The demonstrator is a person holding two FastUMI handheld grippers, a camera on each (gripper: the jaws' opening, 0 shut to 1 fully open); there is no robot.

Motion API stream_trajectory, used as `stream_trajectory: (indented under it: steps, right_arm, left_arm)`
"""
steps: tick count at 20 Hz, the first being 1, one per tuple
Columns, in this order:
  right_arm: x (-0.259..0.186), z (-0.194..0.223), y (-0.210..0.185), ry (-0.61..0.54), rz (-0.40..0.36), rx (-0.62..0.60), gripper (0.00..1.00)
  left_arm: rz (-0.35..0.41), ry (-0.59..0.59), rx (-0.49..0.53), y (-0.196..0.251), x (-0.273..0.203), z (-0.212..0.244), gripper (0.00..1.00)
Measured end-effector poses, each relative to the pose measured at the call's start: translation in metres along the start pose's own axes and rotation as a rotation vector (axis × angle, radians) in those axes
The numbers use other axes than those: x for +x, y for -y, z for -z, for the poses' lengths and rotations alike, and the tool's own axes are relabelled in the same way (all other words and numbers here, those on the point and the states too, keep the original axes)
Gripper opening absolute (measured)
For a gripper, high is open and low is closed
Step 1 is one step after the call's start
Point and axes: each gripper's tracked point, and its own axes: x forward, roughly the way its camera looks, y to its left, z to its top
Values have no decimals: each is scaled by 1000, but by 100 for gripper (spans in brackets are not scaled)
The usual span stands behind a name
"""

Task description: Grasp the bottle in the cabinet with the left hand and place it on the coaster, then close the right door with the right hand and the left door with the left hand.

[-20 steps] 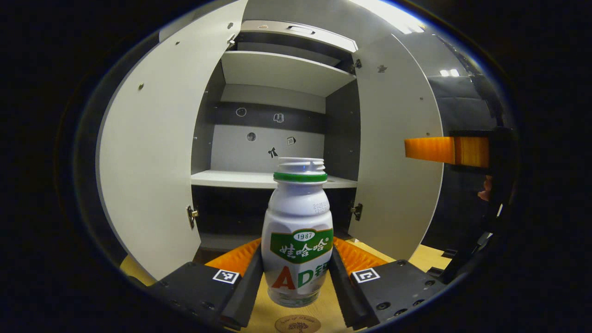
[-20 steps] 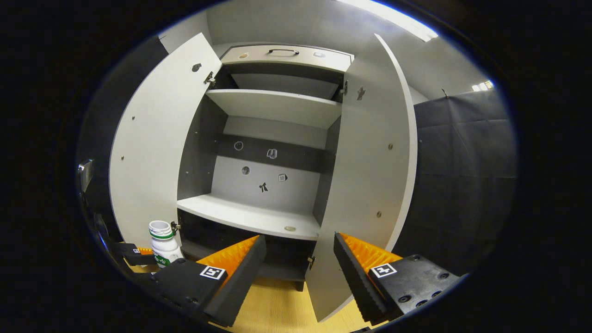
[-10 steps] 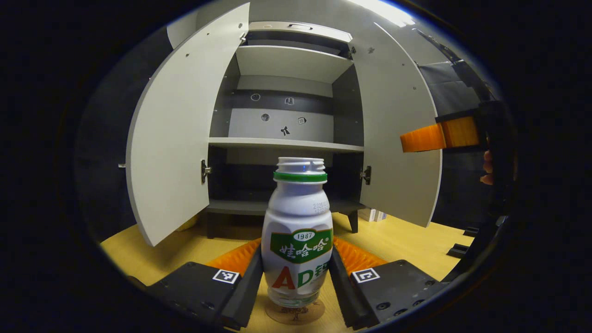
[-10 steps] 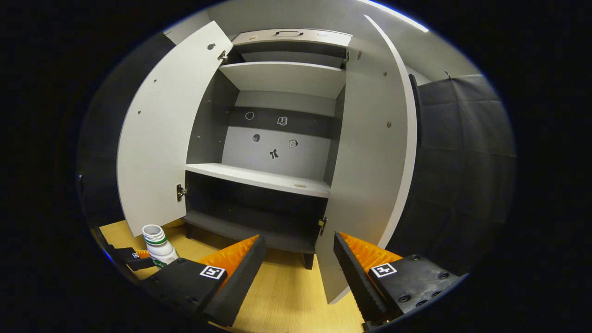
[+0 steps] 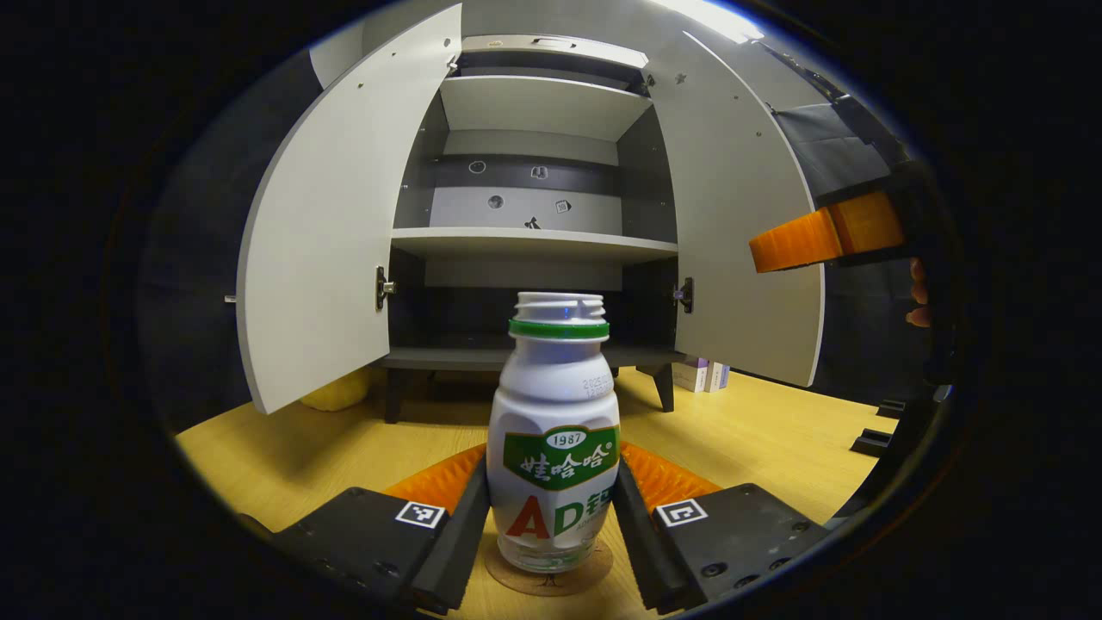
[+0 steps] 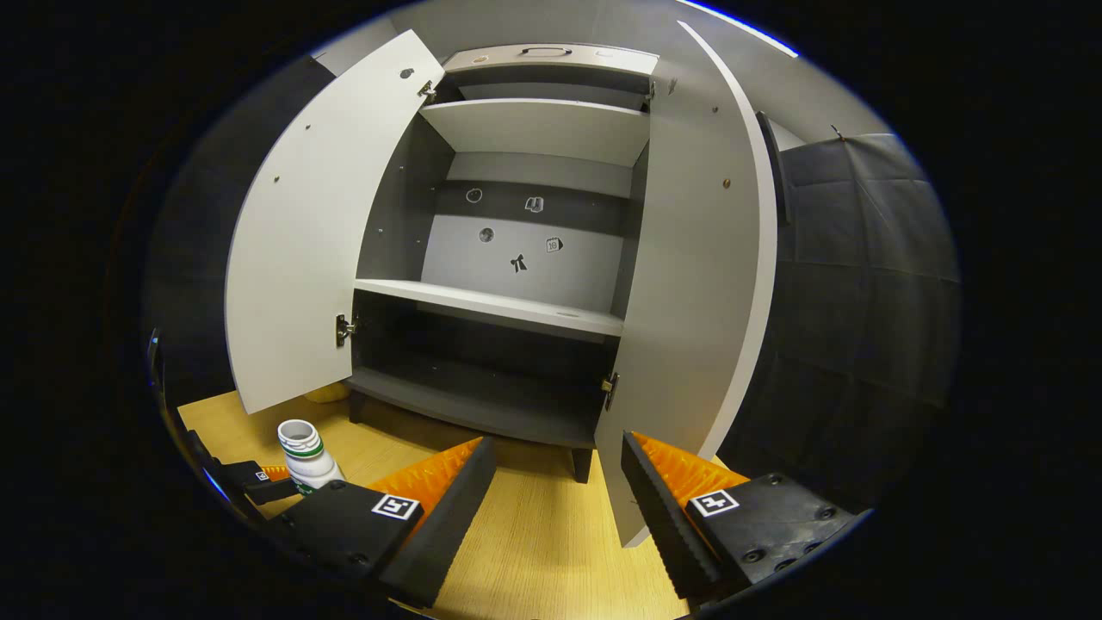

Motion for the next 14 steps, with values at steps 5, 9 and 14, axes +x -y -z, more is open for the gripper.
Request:
stream_trajectory:
  steps: [5, 9, 14]
  right_arm:
    - [6, 9, -4, -18, -5, -3, 98]
    - [11, 8, -8, -13, -18, -8, 98]
    - [13, 2, -6, 3, -24, -19, 98]
  left_arm:
    - [0, -11, 12, 1, 1, 11, 75]
    - [10, -7, -14, 5, 0, 12, 76]
    - [-12, -21, -13, 4, 5, 12, 92]
